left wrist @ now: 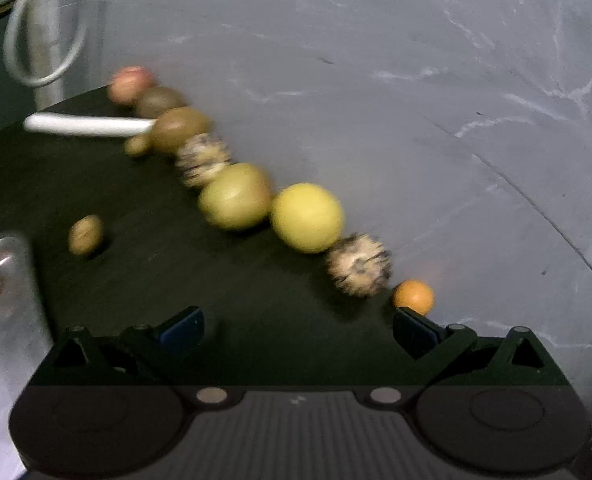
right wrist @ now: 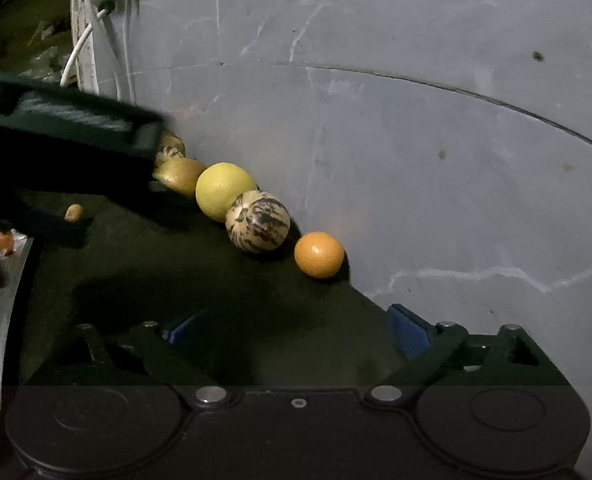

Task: Organize fruits
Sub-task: 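Grasp the striped melon with the left gripper while the right gripper grasps an orange, then carry the striped melon and orange to the tray and release both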

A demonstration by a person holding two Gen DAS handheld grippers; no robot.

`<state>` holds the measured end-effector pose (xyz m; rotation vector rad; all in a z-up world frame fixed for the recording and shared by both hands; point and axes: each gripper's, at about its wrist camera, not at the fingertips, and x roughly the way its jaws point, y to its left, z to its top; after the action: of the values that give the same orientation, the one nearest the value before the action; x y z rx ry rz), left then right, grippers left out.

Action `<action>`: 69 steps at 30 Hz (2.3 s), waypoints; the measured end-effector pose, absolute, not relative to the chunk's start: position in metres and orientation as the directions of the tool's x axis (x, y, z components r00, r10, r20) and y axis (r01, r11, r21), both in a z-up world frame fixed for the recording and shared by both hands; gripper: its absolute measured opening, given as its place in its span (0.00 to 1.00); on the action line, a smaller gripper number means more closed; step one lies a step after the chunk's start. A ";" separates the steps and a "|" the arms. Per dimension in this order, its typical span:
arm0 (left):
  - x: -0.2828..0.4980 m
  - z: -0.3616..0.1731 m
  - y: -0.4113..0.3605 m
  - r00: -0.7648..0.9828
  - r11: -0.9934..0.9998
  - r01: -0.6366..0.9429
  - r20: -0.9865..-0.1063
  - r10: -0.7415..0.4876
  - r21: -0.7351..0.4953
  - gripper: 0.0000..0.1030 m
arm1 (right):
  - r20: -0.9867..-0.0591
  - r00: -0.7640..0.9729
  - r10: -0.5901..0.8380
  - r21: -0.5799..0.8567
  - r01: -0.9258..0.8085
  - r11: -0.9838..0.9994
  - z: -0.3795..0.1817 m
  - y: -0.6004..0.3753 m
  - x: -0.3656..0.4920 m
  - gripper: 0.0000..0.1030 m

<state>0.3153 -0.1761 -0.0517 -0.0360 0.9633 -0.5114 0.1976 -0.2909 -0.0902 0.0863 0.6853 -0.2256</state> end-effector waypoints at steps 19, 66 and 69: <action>0.367 -0.088 -0.232 0.337 0.831 0.455 -0.801 -0.495 -0.322 0.81 | -0.659 0.721 -0.214 0.091 0.359 0.929 -0.100 -0.304 0.243 0.57; 0.306 -0.036 -0.002 0.590 0.922 -0.030 -0.751 -0.296 -0.387 0.53 | -0.588 0.786 0.194 0.157 -0.124 0.980 -0.065 -0.184 0.253 0.34; 0.297 -0.037 0.024 0.608 0.922 -0.086 -0.753 -0.252 -0.378 0.53 | -0.582 0.772 0.255 0.153 -0.204 0.967 -0.064 -0.157 0.262 0.34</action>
<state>0.2972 0.0244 -0.0369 -0.4000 0.9190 -0.0991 0.2619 -0.1571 -0.0638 0.0825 0.6425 0.2487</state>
